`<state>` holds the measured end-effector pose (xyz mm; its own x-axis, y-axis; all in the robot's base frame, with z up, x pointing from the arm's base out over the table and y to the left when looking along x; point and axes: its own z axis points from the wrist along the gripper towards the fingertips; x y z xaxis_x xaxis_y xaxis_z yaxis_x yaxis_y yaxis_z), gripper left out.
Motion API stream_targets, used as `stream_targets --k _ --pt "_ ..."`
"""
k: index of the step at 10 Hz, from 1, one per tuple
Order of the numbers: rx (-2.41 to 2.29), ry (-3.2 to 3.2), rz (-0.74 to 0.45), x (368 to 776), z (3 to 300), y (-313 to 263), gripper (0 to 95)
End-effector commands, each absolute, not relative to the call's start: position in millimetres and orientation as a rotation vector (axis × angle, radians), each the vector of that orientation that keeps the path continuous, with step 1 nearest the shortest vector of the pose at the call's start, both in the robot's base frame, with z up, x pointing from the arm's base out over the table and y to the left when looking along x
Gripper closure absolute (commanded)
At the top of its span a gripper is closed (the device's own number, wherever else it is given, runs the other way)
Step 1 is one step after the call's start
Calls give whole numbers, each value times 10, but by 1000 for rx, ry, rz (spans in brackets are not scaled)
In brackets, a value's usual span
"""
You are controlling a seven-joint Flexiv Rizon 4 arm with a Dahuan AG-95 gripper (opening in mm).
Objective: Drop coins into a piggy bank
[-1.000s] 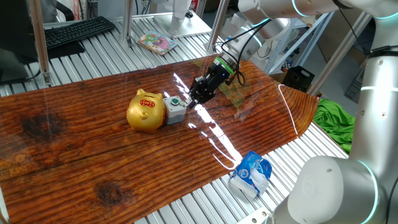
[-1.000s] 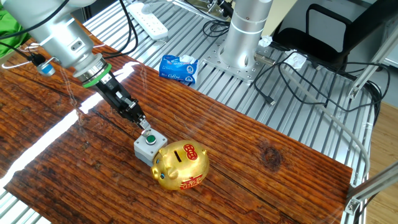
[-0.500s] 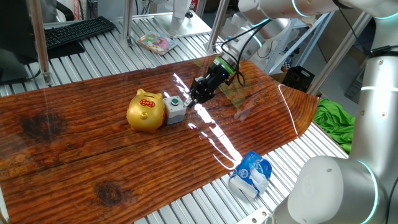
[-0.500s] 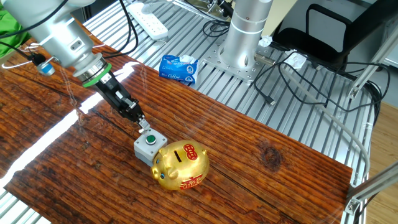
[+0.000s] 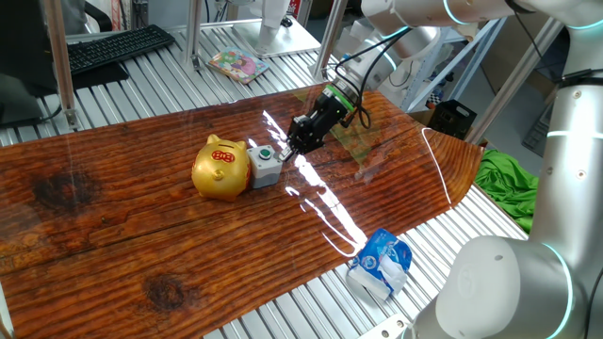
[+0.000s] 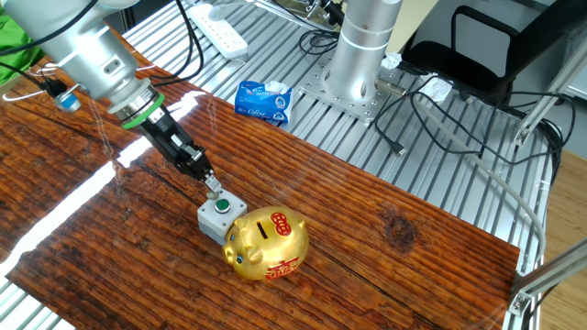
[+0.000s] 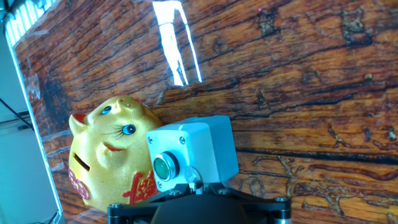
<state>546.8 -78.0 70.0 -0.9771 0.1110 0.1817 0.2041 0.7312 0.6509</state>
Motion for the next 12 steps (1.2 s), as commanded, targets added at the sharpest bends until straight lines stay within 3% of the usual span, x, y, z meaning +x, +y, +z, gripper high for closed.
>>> stream_targets --k 1,12 --pt "-263 -2799 -1066 5469 703 -782 950" --pt "-329 -2796 -1022 5503 819 -733 950"
